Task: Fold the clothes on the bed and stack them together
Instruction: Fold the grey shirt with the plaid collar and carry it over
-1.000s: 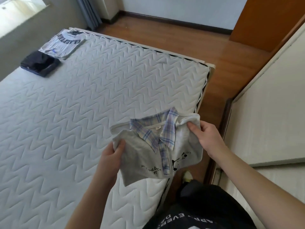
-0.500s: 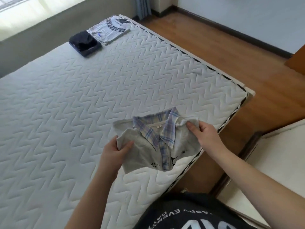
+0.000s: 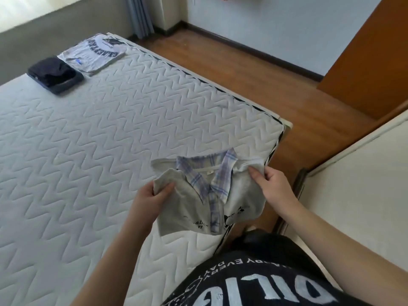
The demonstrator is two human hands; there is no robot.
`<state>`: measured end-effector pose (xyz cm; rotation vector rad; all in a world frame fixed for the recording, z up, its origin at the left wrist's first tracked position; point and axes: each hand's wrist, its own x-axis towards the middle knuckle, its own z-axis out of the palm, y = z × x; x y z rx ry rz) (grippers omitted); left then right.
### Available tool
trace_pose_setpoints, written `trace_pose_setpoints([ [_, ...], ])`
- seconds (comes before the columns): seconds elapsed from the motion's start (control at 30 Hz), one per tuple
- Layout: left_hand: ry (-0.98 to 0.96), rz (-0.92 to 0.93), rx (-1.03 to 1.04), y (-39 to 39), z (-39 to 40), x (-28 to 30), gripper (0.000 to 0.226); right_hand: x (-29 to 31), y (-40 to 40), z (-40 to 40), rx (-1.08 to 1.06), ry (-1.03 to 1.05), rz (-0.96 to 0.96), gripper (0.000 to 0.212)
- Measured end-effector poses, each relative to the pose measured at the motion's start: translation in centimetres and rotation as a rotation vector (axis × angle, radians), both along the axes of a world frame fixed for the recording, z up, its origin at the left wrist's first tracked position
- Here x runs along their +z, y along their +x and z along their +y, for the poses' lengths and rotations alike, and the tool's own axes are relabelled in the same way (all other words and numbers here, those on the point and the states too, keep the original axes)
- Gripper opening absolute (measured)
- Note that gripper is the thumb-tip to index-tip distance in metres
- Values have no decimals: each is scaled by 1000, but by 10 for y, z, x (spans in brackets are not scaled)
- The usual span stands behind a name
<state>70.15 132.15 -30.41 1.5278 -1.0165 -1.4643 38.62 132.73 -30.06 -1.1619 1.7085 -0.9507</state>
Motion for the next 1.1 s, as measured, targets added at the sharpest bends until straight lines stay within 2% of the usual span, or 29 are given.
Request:
trace_pose_setpoints([
  [0.23,25,-41,-90,-110,-81,-1,5,-16,-93,-68,-85,-46,-13,63],
  [0.37,41,-68,-71,-184,-135,-1,9,-28,-156,-127,-101,-36,-31,63],
  [0.47,47,-111,-80,-228,-166,12,20,-29,-196,-164,-84,-5,-64,57],
  [0.53,44,-132,-49,-250,-183,20,18,-25,-217,-187,-55,16,-67,48],
  [0.67,45,-133,43,-272,-208,20,7,-17,-245,-231,53,60,-79,37],
  [0.83,88,-107,120,-284,-230,8,10,-24,-260,-265,52,91,-82,43],
  [0.97,119,-81,69,-293,-254,-10,9,-30,-268,-270,-9,100,-67,54],
  [1.1,114,-69,-30,-311,-284,-14,7,-23,-289,-270,-79,107,-57,56],
])
